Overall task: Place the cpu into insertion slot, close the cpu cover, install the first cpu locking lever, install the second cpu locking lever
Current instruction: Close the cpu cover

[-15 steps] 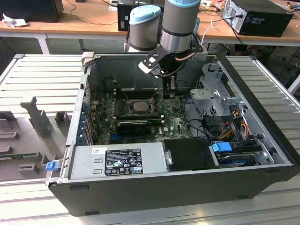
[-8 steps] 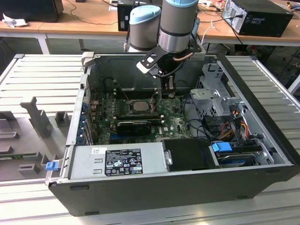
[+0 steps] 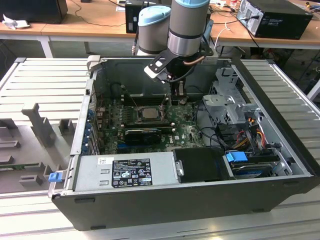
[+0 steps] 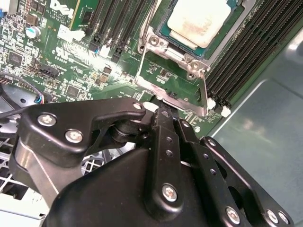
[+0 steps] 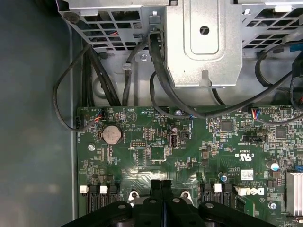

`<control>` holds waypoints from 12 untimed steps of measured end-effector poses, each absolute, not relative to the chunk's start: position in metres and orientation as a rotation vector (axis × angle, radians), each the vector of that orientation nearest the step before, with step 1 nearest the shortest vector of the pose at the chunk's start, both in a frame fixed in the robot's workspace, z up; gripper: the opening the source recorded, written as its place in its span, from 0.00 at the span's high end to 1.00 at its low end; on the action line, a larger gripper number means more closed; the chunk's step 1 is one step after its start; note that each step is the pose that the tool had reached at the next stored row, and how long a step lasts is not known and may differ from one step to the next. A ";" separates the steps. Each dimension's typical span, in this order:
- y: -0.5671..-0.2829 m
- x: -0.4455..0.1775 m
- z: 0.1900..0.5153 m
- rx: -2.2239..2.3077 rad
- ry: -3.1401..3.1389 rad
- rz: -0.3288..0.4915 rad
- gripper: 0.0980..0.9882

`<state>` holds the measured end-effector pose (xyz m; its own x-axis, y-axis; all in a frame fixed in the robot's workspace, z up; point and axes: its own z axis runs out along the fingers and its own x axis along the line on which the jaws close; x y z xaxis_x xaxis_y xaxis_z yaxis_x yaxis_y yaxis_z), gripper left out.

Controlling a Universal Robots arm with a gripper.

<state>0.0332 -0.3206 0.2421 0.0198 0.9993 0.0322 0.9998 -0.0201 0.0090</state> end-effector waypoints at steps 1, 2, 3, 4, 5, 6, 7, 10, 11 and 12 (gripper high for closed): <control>-0.321 0.033 0.242 -2.232 -2.188 -0.046 0.99; -0.321 0.033 0.242 -2.232 -2.188 -0.046 0.99; -0.321 0.032 0.242 -2.232 -2.188 -0.046 0.99; -0.321 0.032 0.242 -2.232 -2.188 -0.046 0.99; -0.321 0.031 0.242 -2.232 -2.188 -0.046 0.99; -0.321 0.031 0.242 -2.232 -2.188 -0.046 0.99; -0.321 0.031 0.242 -2.232 -2.188 -0.046 0.99; -0.321 0.029 0.242 -2.232 -2.188 -0.046 0.99; -0.321 0.029 0.242 -2.232 -2.188 -0.046 0.99; -0.321 0.029 0.242 -2.232 -2.188 -0.046 0.99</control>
